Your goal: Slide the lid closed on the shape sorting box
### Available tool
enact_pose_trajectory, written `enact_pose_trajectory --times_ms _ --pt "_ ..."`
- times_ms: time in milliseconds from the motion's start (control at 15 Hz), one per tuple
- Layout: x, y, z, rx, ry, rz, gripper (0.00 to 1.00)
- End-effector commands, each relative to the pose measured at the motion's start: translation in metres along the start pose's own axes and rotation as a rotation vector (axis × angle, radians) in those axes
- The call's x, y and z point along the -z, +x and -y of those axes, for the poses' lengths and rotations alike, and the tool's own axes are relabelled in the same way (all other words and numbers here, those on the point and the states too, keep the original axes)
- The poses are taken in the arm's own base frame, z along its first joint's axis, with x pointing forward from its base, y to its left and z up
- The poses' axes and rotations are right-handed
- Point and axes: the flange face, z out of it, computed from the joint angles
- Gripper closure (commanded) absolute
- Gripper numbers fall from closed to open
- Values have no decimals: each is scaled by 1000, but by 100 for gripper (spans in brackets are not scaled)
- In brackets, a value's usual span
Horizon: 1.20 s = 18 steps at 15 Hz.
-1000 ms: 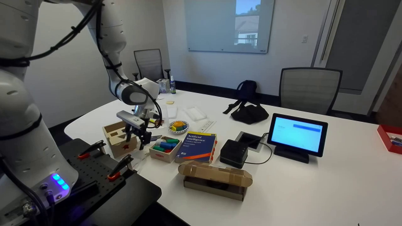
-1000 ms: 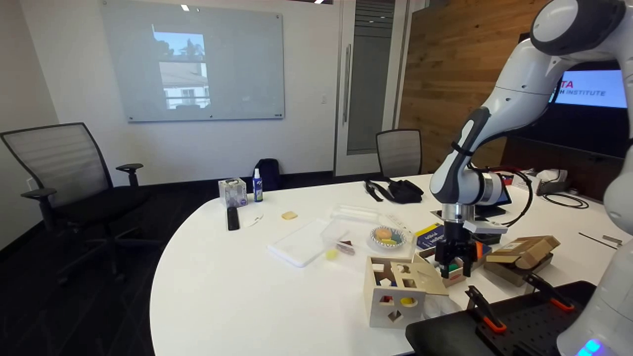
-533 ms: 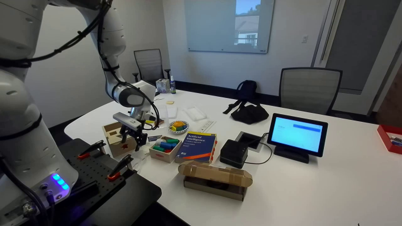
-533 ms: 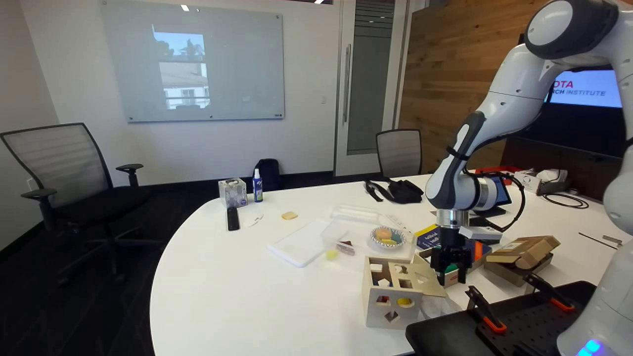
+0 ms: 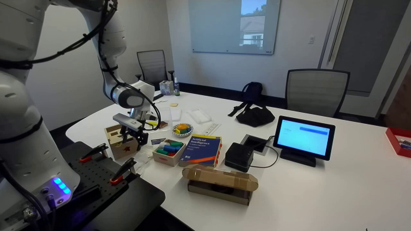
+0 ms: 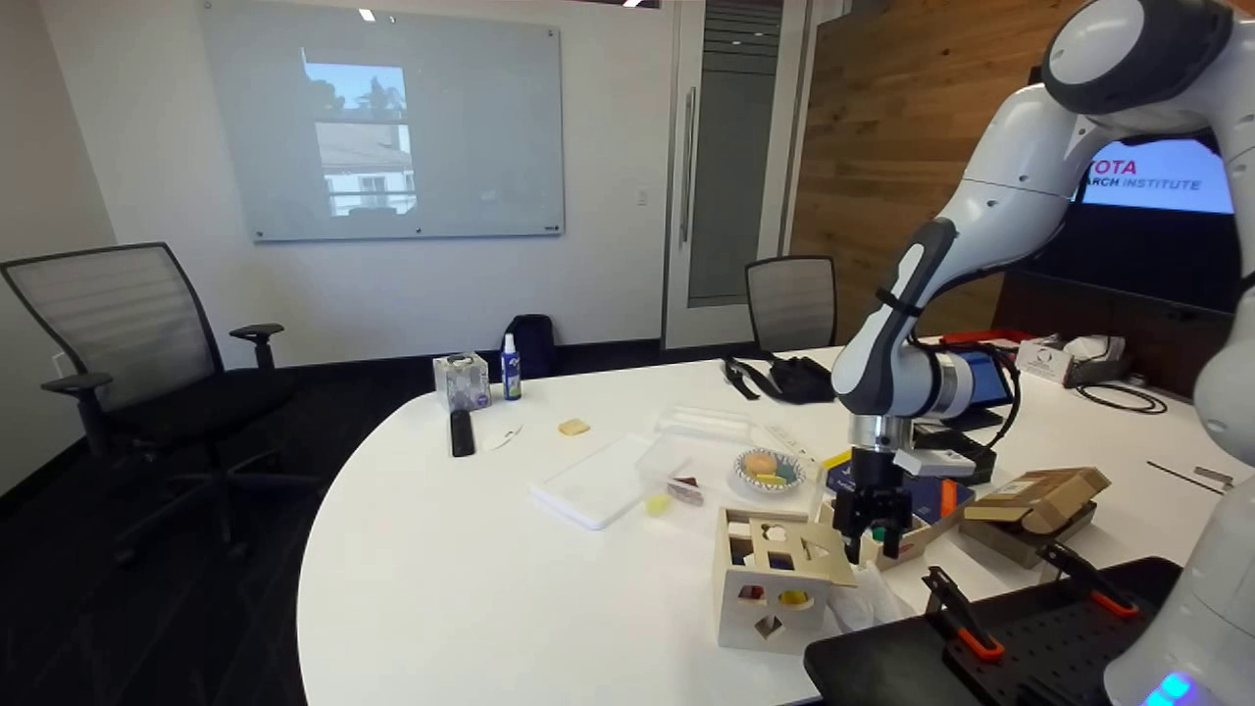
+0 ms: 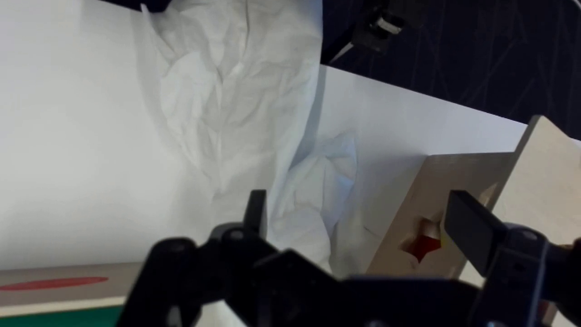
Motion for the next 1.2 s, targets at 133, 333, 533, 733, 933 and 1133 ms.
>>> enact_pose_trajectory --times_ms 133,333,533,733,933,1133 --pt "-3 4 14 44 0 -39 0" --pt "-4 6 21 58 1 -46 0" --pt "-4 9 29 74 3 -59 0" --pt "-5 11 37 91 5 -67 0" --pt "-5 11 43 105 7 -68 0" --pt "-3 10 42 104 17 -65 0"
